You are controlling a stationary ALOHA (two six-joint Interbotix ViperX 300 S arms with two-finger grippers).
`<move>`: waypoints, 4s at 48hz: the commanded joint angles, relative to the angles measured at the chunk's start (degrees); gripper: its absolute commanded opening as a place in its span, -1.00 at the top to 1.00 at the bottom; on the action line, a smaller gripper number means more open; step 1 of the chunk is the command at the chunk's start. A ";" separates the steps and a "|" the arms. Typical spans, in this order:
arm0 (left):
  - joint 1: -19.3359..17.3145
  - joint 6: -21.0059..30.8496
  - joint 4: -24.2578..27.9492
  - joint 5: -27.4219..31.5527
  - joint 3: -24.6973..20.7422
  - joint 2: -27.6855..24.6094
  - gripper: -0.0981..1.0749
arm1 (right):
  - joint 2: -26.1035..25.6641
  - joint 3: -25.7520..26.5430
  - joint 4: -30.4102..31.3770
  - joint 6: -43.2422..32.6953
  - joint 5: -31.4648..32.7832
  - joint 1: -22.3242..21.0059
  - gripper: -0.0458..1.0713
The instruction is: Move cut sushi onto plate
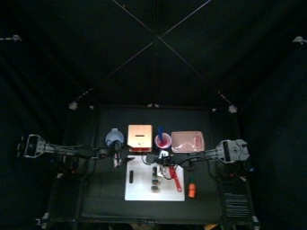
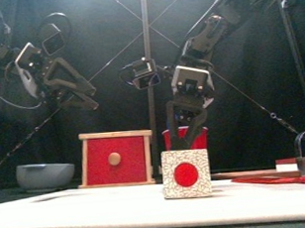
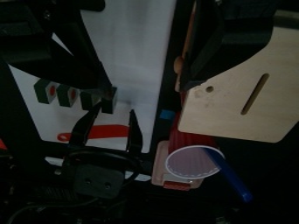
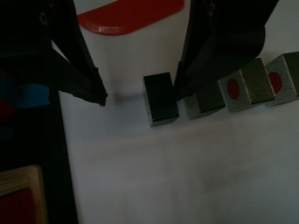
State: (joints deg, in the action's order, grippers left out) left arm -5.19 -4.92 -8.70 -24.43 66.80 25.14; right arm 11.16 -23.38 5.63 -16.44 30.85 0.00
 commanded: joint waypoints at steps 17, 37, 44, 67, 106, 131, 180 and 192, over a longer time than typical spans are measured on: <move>-0.53 0.00 0.00 0.35 -0.70 0.18 -0.79 | 0.44 1.49 -0.70 0.09 -0.97 -0.44 -0.70; -0.62 0.09 -0.18 1.14 -0.62 0.18 -0.79 | -1.05 1.05 0.18 -0.35 0.09 -0.79 -0.33; -0.62 0.09 -0.18 1.14 -0.70 0.18 -0.79 | -5.01 -1.14 -0.09 -1.23 3.43 -1.05 -0.32; -0.88 0.00 -0.18 1.14 -0.88 -0.09 -0.79 | -25.93 -18.11 1.23 -11.43 8.35 -5.80 -0.32; -0.88 -0.26 0.18 0.70 -0.79 -0.26 -0.79 | -10.81 -15.64 8.70 -38.23 0.70 -27.51 -0.32; -0.97 -0.09 0.53 0.70 -1.05 -0.35 -0.79 | -11.78 -15.82 11.78 -41.48 -1.32 -30.76 -0.32; -0.70 0.26 0.35 0.97 -1.23 -0.35 -0.79 | -22.50 -18.98 10.46 -40.43 1.23 -27.25 -0.69; -0.35 0.44 0.00 1.14 -1.49 -0.35 -0.79 | -29.71 -20.21 8.35 -33.66 10.72 -7.38 -0.69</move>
State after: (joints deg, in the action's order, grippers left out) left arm -5.63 -4.57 -8.44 -23.12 67.06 24.79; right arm -16.17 -44.74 15.82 -51.94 39.55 -13.54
